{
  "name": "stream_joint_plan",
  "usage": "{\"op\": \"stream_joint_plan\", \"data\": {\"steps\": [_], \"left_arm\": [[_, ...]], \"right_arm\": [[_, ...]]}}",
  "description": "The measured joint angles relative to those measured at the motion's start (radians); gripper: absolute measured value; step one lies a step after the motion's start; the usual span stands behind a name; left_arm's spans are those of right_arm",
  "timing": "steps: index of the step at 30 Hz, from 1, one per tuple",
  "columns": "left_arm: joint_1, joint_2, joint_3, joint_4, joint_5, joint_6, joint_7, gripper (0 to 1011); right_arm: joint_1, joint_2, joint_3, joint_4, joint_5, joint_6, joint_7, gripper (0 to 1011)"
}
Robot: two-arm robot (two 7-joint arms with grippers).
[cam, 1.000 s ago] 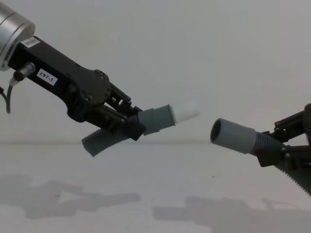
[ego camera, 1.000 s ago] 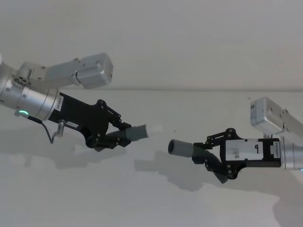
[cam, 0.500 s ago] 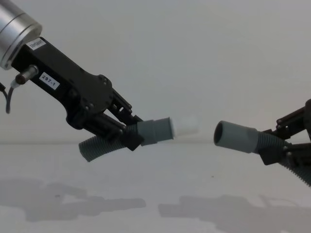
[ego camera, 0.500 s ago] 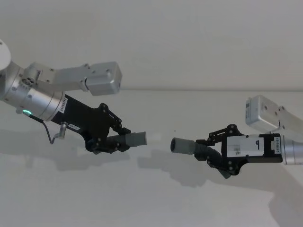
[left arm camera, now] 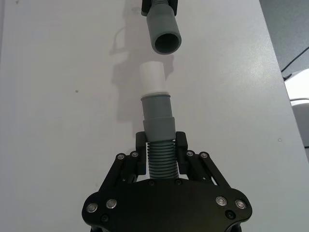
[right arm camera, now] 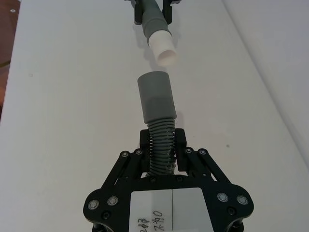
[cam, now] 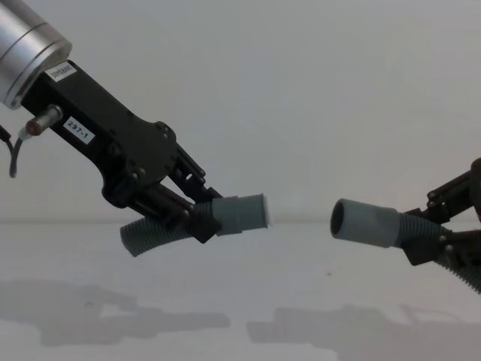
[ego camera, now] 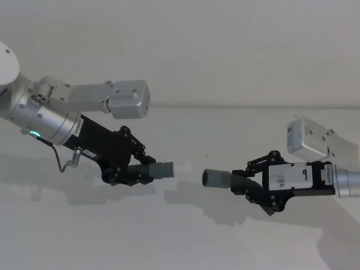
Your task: Use both hands to pick up one end of the pipe from the table, align the ends, and insert them.
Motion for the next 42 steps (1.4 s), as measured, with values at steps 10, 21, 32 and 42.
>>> {"op": "stream_joint_plan", "data": {"steps": [10, 21, 32, 42], "left_arm": [[-0.009, -0.003, 0.015, 0.003, 0.0, 0.0, -0.005, 343], [-0.015, -0.003, 0.026, 0.004, -0.006, 0.0, -0.008, 343], [-0.023, -0.003, 0.037, 0.008, -0.013, -0.002, -0.011, 343], [-0.032, -0.004, 0.046, 0.015, -0.017, -0.01, -0.013, 343]], "right_arm": [[0.01, 0.003, -0.016, -0.007, -0.006, 0.005, 0.001, 283], [0.024, 0.003, -0.03, -0.01, -0.012, 0.01, 0.001, 283], [0.039, 0.002, -0.044, -0.01, -0.016, 0.022, -0.002, 283], [0.056, 0.001, -0.058, -0.007, -0.021, 0.033, -0.003, 283]]}}
